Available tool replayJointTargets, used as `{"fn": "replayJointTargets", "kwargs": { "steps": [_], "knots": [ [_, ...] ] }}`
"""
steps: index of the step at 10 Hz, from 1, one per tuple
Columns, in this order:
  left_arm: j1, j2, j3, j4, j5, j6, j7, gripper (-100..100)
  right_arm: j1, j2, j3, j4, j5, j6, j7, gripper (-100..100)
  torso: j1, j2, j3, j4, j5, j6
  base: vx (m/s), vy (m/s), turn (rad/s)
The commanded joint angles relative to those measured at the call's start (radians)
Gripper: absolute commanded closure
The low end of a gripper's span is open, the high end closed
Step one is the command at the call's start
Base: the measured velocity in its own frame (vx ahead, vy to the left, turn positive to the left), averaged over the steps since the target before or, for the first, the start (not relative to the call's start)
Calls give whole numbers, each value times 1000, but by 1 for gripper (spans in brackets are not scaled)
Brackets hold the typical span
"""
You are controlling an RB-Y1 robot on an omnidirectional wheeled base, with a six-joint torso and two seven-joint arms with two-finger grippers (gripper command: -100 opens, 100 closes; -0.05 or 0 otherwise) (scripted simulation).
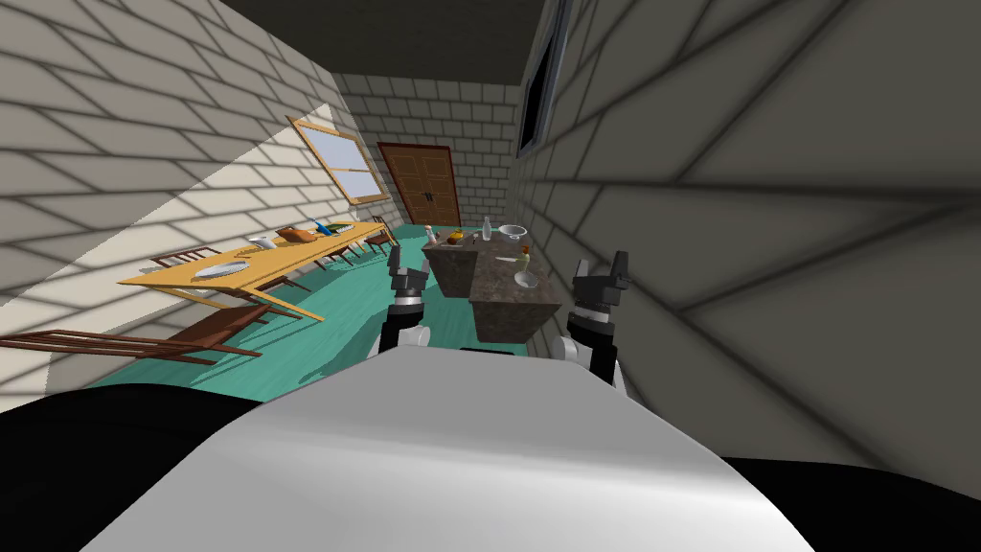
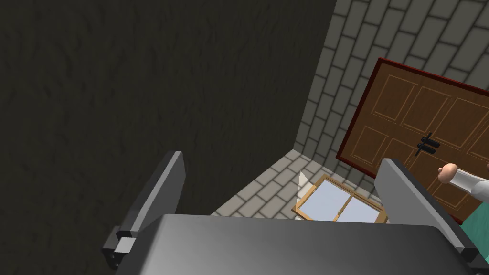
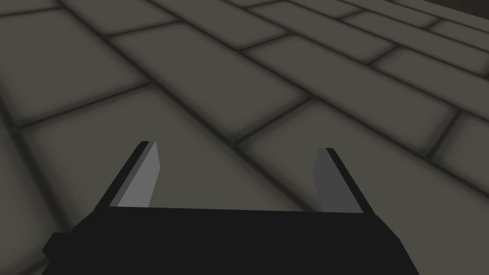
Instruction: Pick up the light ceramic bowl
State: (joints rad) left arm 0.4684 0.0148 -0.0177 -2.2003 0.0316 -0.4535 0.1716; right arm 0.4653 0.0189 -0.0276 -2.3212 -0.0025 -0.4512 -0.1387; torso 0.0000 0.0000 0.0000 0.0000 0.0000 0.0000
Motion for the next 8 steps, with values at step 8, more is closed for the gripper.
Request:
{"fn": "replayJointTargets", "kwargs": {
  "steps": [8],
  "knots": [
    [0, 0, 0, 0, 0, 0, 0, 0, 64, -201, 85, 131, 74, -10, 49, -100, 2, 12, 7, 3, 0, 0, -122, 26, 66]
  ]
}}
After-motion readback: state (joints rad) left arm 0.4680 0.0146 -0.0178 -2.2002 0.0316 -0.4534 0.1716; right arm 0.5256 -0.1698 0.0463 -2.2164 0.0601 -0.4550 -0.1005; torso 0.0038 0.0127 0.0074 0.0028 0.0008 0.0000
